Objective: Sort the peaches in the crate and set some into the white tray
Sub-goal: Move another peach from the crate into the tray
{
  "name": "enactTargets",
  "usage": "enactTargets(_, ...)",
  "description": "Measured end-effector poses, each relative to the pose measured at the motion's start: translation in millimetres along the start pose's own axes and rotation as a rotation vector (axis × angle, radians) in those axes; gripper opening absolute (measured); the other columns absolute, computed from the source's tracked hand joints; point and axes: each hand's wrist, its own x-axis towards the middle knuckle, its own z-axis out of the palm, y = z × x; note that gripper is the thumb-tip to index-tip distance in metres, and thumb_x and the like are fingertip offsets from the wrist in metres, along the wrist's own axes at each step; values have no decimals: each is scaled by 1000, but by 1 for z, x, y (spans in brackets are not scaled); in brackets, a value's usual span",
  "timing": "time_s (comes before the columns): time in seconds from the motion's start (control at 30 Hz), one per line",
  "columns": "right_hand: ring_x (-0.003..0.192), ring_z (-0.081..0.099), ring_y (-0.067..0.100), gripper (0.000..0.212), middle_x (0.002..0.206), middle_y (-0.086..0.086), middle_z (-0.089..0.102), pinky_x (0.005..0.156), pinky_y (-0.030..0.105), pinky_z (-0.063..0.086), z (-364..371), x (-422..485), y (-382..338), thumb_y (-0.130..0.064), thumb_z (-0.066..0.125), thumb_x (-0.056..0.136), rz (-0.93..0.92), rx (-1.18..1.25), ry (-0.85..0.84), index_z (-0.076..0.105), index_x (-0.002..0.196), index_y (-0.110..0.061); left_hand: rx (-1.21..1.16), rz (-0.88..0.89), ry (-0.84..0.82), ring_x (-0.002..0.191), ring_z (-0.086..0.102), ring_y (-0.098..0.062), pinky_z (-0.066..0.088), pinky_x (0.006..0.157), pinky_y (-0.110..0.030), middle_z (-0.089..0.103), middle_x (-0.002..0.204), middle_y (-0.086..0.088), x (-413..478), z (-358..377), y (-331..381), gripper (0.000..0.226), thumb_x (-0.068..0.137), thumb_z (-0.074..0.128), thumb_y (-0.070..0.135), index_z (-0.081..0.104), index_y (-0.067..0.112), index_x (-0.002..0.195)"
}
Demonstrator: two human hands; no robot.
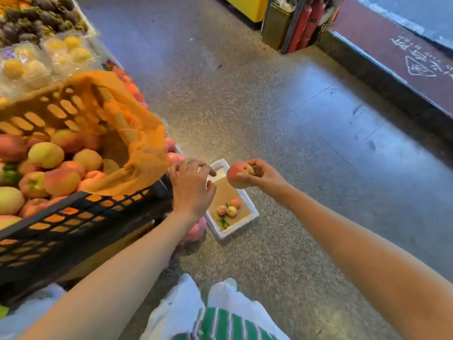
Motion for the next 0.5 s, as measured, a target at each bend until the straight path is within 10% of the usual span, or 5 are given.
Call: enactTargets(0.5, 80, 57, 4, 50, 96, -6, 61, 64, 16, 44, -24, 160, 287, -43, 81, 71, 249, -150, 229, 55, 108, -21, -59, -154, -737, 116, 52, -33, 43, 95, -39, 60, 121, -13, 22, 326, -72, 37, 86, 55, 25, 60, 16, 121)
